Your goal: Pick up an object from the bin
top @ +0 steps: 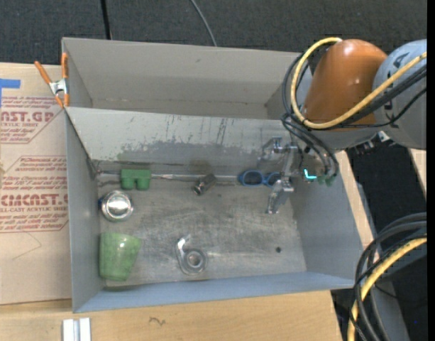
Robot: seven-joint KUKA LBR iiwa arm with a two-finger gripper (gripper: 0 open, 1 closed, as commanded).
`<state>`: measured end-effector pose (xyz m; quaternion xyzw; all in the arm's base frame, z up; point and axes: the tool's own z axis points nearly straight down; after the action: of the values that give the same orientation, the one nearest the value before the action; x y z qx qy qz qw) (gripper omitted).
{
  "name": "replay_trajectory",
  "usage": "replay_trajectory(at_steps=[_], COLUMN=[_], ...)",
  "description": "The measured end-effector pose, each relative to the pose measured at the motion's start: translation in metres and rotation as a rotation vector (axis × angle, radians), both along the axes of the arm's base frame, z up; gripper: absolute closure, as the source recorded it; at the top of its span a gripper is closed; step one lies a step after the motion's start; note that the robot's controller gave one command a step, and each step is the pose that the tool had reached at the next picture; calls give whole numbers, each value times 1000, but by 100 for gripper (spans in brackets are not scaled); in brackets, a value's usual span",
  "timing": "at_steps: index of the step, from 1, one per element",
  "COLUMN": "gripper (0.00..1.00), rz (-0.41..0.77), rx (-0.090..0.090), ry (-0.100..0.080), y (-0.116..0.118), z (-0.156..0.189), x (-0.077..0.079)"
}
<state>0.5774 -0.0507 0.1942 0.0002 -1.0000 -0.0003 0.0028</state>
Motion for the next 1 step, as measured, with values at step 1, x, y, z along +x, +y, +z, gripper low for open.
replay_trajectory(at_steps=[1], gripper=[0], rz=[236], rx=[0], ry=[-13], y=[-15], z=[-124], x=[-62])
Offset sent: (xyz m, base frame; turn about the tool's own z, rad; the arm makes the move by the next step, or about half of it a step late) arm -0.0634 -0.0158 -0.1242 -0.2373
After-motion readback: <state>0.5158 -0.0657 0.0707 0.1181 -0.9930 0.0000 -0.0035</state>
